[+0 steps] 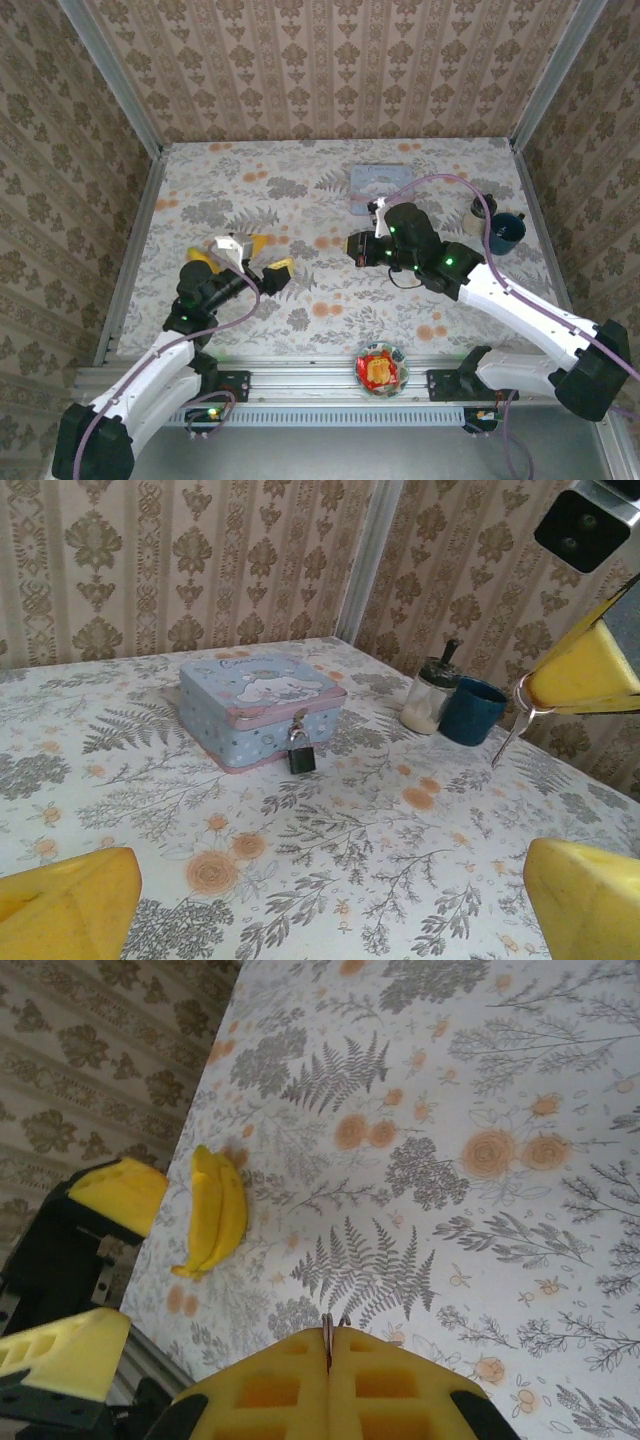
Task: Unlock a padlock with a key
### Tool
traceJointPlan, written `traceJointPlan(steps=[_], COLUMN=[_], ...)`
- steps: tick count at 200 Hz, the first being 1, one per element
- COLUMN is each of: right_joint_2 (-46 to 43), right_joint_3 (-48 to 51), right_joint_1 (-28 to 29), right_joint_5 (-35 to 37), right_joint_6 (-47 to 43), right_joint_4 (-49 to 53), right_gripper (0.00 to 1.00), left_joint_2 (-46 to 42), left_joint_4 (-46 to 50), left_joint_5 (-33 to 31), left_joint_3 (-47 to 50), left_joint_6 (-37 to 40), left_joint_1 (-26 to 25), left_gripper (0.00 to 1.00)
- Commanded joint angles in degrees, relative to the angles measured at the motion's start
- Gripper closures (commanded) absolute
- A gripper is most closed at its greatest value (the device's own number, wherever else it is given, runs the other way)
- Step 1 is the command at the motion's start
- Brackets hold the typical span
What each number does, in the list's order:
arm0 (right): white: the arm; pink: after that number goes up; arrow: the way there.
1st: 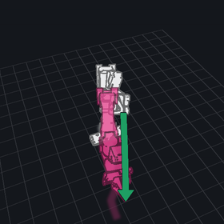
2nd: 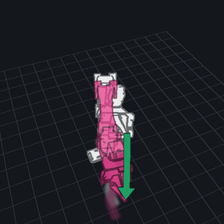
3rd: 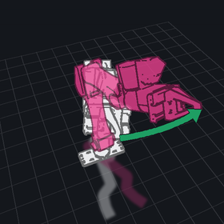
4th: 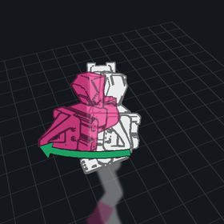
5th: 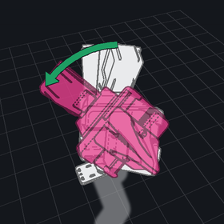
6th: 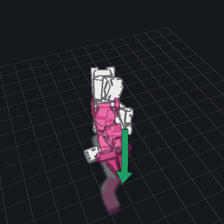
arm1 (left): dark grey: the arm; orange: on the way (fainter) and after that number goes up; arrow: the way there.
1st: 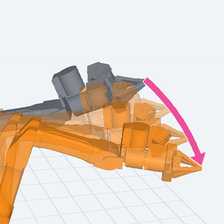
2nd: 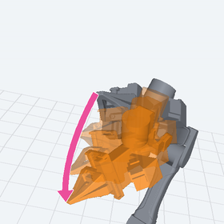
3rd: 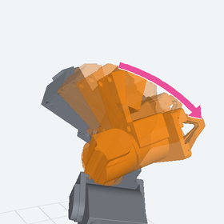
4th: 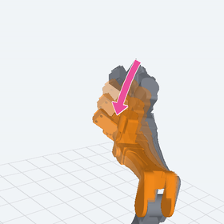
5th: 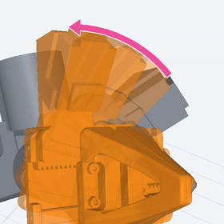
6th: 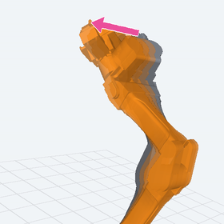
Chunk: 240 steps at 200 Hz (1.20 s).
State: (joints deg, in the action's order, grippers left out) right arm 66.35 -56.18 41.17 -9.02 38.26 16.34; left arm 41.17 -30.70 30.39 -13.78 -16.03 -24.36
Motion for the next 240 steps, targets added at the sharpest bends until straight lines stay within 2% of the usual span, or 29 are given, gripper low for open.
traceJointPlan(steps=[1, 66, 116, 145, 194, 198, 240], right_joint_2=[1.20, 4.35, 6.50, 6.87, 7.49, 7.55, 8.81], right_joint_3=[-3.96, -12.29, -19.49, -20.96, -21.02, -21.14, -22.46], right_joint_1=[0.23, -0.34, -1.70, -2.25, -2.67, -2.70, -3.19], right_joint_5=[-7.05, -21.03, -31.14, -35.61, -42.97, -43.46, -46.79], right_joint_6=[-8.05, -33.29, -45.71, -48.59, -49.33, -49.33, -49.33], right_joint_4=[-0.31, 6.46, 12.88, 12.99, 9.37, 9.21, 7.89], right_gripper=[1.00, 1.00, 1.00, 1.00, 1.00, 1.00, 1.00], left_joint_2=[0.53, 1.15, 2.83, 4.49, 8.33, 8.82, 12.06], left_joint_4=[-3.75, -6.06, -12.41, -18.21, -25.19, -25.84, -28.92], left_joint_5=[4.69, 11.53, 17.21, 21.76, 26.82, 27.61, 33.72], left_joint_3=[-0.43, -2.12, -3.42, -4.64, -8.08, -8.45, -11.64], left_joint_6=[-0.27, -1.85, -5.75, -9.61, -14.76, -15.14, -15.78], left_joint_1=[-0.28, -0.29, -0.34, -0.40, -1.48, -3.27, -7.88], left_gripper=[0.01, 0.01, 0.04, 0.08, 0.28, 0.29, 0.39])
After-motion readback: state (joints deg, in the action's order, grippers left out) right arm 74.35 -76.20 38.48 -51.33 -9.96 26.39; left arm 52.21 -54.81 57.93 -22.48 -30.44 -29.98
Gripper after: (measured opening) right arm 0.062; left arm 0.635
